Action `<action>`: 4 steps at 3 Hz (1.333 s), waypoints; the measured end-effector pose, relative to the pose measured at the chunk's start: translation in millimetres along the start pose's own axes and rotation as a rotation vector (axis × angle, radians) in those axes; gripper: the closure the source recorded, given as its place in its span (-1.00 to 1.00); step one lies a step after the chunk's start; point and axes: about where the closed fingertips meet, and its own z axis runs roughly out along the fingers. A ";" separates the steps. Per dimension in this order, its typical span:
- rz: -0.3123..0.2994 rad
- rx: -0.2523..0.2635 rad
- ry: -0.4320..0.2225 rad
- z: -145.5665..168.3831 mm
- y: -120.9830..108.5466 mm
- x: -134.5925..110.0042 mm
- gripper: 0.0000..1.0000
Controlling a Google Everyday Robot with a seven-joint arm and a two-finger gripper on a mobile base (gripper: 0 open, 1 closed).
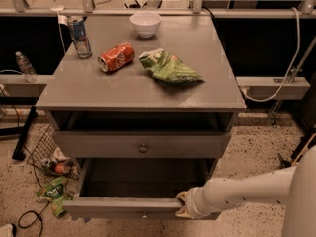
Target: Open middle drawer
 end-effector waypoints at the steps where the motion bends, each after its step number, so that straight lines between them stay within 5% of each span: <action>1: 0.036 -0.013 -0.004 2.2 27.8 6.9 1.00; 4: 0.090 -0.033 -0.008 -0.9 63.1 9.8 1.00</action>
Offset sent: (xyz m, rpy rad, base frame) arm -0.1735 -0.0274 -0.0580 0.0683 0.1876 -0.1833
